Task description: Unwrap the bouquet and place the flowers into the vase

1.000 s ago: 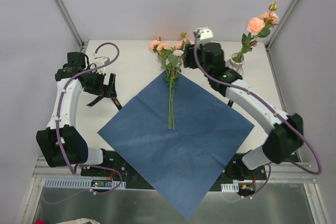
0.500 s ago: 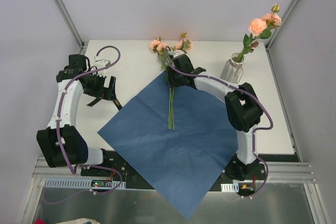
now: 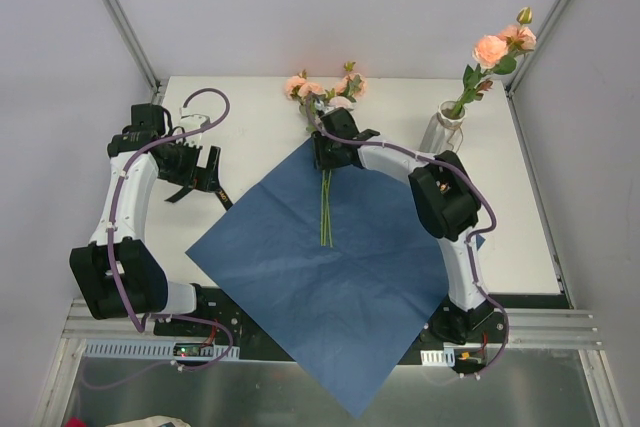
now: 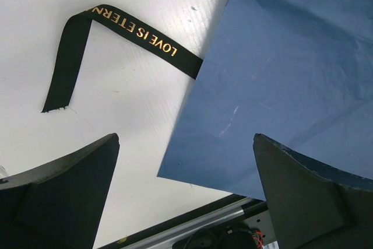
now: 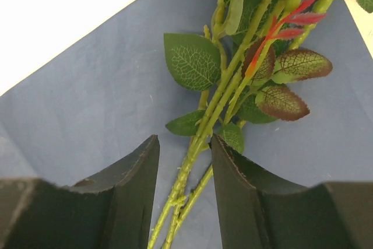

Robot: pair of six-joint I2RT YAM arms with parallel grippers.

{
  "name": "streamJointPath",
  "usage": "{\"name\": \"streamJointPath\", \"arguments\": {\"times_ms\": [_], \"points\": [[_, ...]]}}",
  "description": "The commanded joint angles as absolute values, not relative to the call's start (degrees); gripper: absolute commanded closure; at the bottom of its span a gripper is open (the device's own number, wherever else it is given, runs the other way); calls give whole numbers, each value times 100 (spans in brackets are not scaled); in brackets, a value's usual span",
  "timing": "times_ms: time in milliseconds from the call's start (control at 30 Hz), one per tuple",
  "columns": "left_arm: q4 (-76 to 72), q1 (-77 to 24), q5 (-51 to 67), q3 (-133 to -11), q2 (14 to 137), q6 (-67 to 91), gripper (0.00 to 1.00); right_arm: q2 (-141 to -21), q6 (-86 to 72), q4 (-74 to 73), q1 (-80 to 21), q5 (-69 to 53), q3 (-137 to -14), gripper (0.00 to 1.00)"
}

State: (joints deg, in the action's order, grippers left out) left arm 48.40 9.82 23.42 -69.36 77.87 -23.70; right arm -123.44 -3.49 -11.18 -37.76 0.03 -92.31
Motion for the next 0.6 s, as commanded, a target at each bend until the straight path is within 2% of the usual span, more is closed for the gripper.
{"name": "streamJointPath", "arguments": {"times_ms": [0,233,467,500,567], "points": [[4808,1011,2276,-6864,7717,-2549,1,-12445,-518,-1134,-3771,-35,-9606,58],[4764,1011,2215,-6733,7664,-2584,1,-12516,-580,-1125,-3771,-35,-9703,74],[4764,1011,2241,-6688,7532,-2602,1,-12595,-571,-1433,-3771,263,-9853,77],[4755,1019,2224,-6671,7532,-2602,1,-12569,-563,-1398,-3771,298,-9809,80],[4764,1019,2224,-6653,7506,-2610,1,-12367,-589,-1152,-3788,308,-9555,91]]}}
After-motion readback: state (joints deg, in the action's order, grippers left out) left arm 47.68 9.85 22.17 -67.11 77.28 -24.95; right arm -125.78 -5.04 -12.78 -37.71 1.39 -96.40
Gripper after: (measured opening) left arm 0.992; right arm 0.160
